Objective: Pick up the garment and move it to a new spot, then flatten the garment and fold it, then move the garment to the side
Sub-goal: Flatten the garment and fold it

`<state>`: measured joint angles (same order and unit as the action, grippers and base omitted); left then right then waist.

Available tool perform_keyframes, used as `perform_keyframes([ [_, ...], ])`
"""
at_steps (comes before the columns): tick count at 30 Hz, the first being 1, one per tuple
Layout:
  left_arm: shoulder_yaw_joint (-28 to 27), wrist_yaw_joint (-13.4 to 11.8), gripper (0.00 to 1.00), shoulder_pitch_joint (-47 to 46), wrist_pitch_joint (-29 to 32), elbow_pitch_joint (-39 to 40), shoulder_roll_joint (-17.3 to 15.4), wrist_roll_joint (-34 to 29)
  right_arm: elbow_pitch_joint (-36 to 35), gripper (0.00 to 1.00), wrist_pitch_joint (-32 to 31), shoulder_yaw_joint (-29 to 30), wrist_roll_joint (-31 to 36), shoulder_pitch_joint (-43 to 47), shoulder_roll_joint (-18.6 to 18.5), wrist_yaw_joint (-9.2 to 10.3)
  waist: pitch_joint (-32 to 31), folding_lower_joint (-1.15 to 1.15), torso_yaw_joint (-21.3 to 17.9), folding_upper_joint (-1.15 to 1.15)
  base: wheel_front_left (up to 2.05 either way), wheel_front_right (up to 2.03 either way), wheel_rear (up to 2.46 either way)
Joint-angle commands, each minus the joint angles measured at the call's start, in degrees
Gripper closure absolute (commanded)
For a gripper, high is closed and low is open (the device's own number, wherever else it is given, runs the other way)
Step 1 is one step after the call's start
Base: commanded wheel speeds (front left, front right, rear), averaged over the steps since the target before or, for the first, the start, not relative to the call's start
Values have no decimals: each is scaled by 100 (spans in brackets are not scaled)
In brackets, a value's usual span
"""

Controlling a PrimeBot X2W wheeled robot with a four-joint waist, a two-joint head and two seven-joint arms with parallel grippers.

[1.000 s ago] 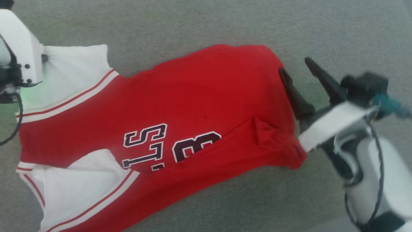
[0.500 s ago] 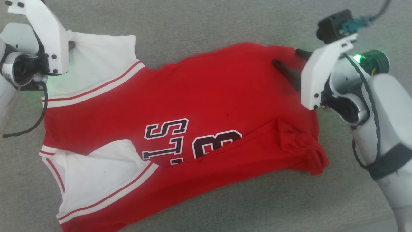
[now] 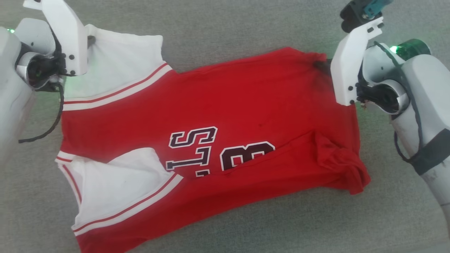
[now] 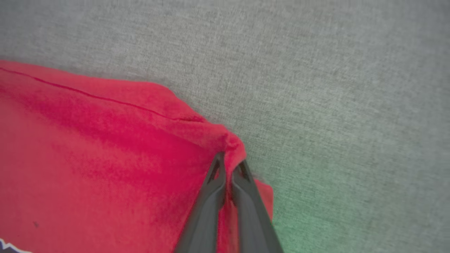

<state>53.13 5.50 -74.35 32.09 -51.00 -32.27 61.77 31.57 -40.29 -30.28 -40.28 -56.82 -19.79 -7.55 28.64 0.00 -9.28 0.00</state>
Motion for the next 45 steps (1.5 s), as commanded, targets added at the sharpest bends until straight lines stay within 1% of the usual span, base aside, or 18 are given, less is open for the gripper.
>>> perform_keyframes([
  [1, -18, 18, 100, -57, -8, -86, -16, 47, 47, 100, 115, -55, -1, -1, -88, 13, -79, 0, 71, 0, 0, 0, 0],
  [7, -61, 59, 100, -118, 184, -156, 56, 169, -106, 100, 565, -202, -61, 178, -415, 12, -353, 0, 277, 0, 0, 0, 0],
  [11, -32, 11, 100, -54, 277, 30, 49, 185, -286, 100, 894, -175, -78, 350, -610, 12, -573, 0, 412, 0, 0, 0, 0],
  [12, -32, 11, 100, -54, 277, 30, 49, 185, -286, 100, 894, -175, -78, 350, -610, 12, -573, 0, 412, 0, 0, 0, 0],
  [15, 13, -64, 100, 104, 370, 274, -12, 195, -465, 100, 1015, -206, -87, 535, -769, 12, -749, 0, 507, 0, 0, 0, 0],
  [18, 11, -188, 100, 315, 500, 720, -81, 292, -730, 100, 1065, -244, -144, 764, -951, 12, -924, 0, 606, 0, 0, 0, 0],
  [20, 10, -314, 100, 504, 595, 1106, -182, 383, -942, 100, 1099, -230, -175, 925, -1086, 12, -1024, 0, 664, 0, 0, 0, 0],
  [23, 16, -595, 100, 857, 760, 1867, -400, 516, -1250, 100, 1078, -172, -208, 1219, -1288, 12, -1153, 0, 756, 0, 0, 0, 0],
  [26, 48, -988, 100, 1233, 974, 2808, -729, 563, -1545, 100, 985, -56, -227, 1542, -1471, 12, -1250, 0, 833, 0, 0, 0, 0],
  [28, 28, -1240, 100, 1527, 1072, 3492, -920, 702, -1735, 100, 896, 36, -265, 1785, -1557, 12, -1300, 0, 877, 0, 0, 0, 0],
  [30, 15, -1502, 100, 1836, 1137, 4152, -1154, 845, -1932, 100, 805, 120, -265, 2019, -1636, 12, -1332, 0, 902, 0, 0, 0, 0],
  [33, 78, -1887, 100, 2248, 1178, 5023, -1510, 814, -2167, 100, 654, 254, -312, 2434, -1744, 12, -1375, 0, 943, 0, 0, 0, 0],
  [35, 140, -2099, 100, 2534, 1176, 5499, -1645, 859, -2273, 100, 600, 396, -360, 2692, -1768, 12, -1385, 0, 965, 0, 0, 0, 0],
  [38, 219, -2361, 100, 2896, 1096, 5919, -1836, 863, -2348, 100, 525, 543, -361, 3069, -1758, 12, -1381, 0, 986, 0, 0, 0, 0],
  [41, 315, -2488, 100, 3188, 970, 5995, -1866, 842, -2329, 100, 475, 645, -337, 3336, -1654, 12, -1379, 0, 994, 0, 0, 0, 0],
  [43, 395, -2495, 100, 3339, 890, 5870, -1833, 797, -2258, 100, 431, 667, -317, 3471, -1568, 12, -1381, 0, 993, 0, 0, 0, 0],
  [45, 434, -2429, 100, 3419, 760, 5702, -1734, 757, -2190, 100, 442, 655, -298, 3513, -1472, 11, -1389, 0, 988, 0, 0, 0, 0],
])
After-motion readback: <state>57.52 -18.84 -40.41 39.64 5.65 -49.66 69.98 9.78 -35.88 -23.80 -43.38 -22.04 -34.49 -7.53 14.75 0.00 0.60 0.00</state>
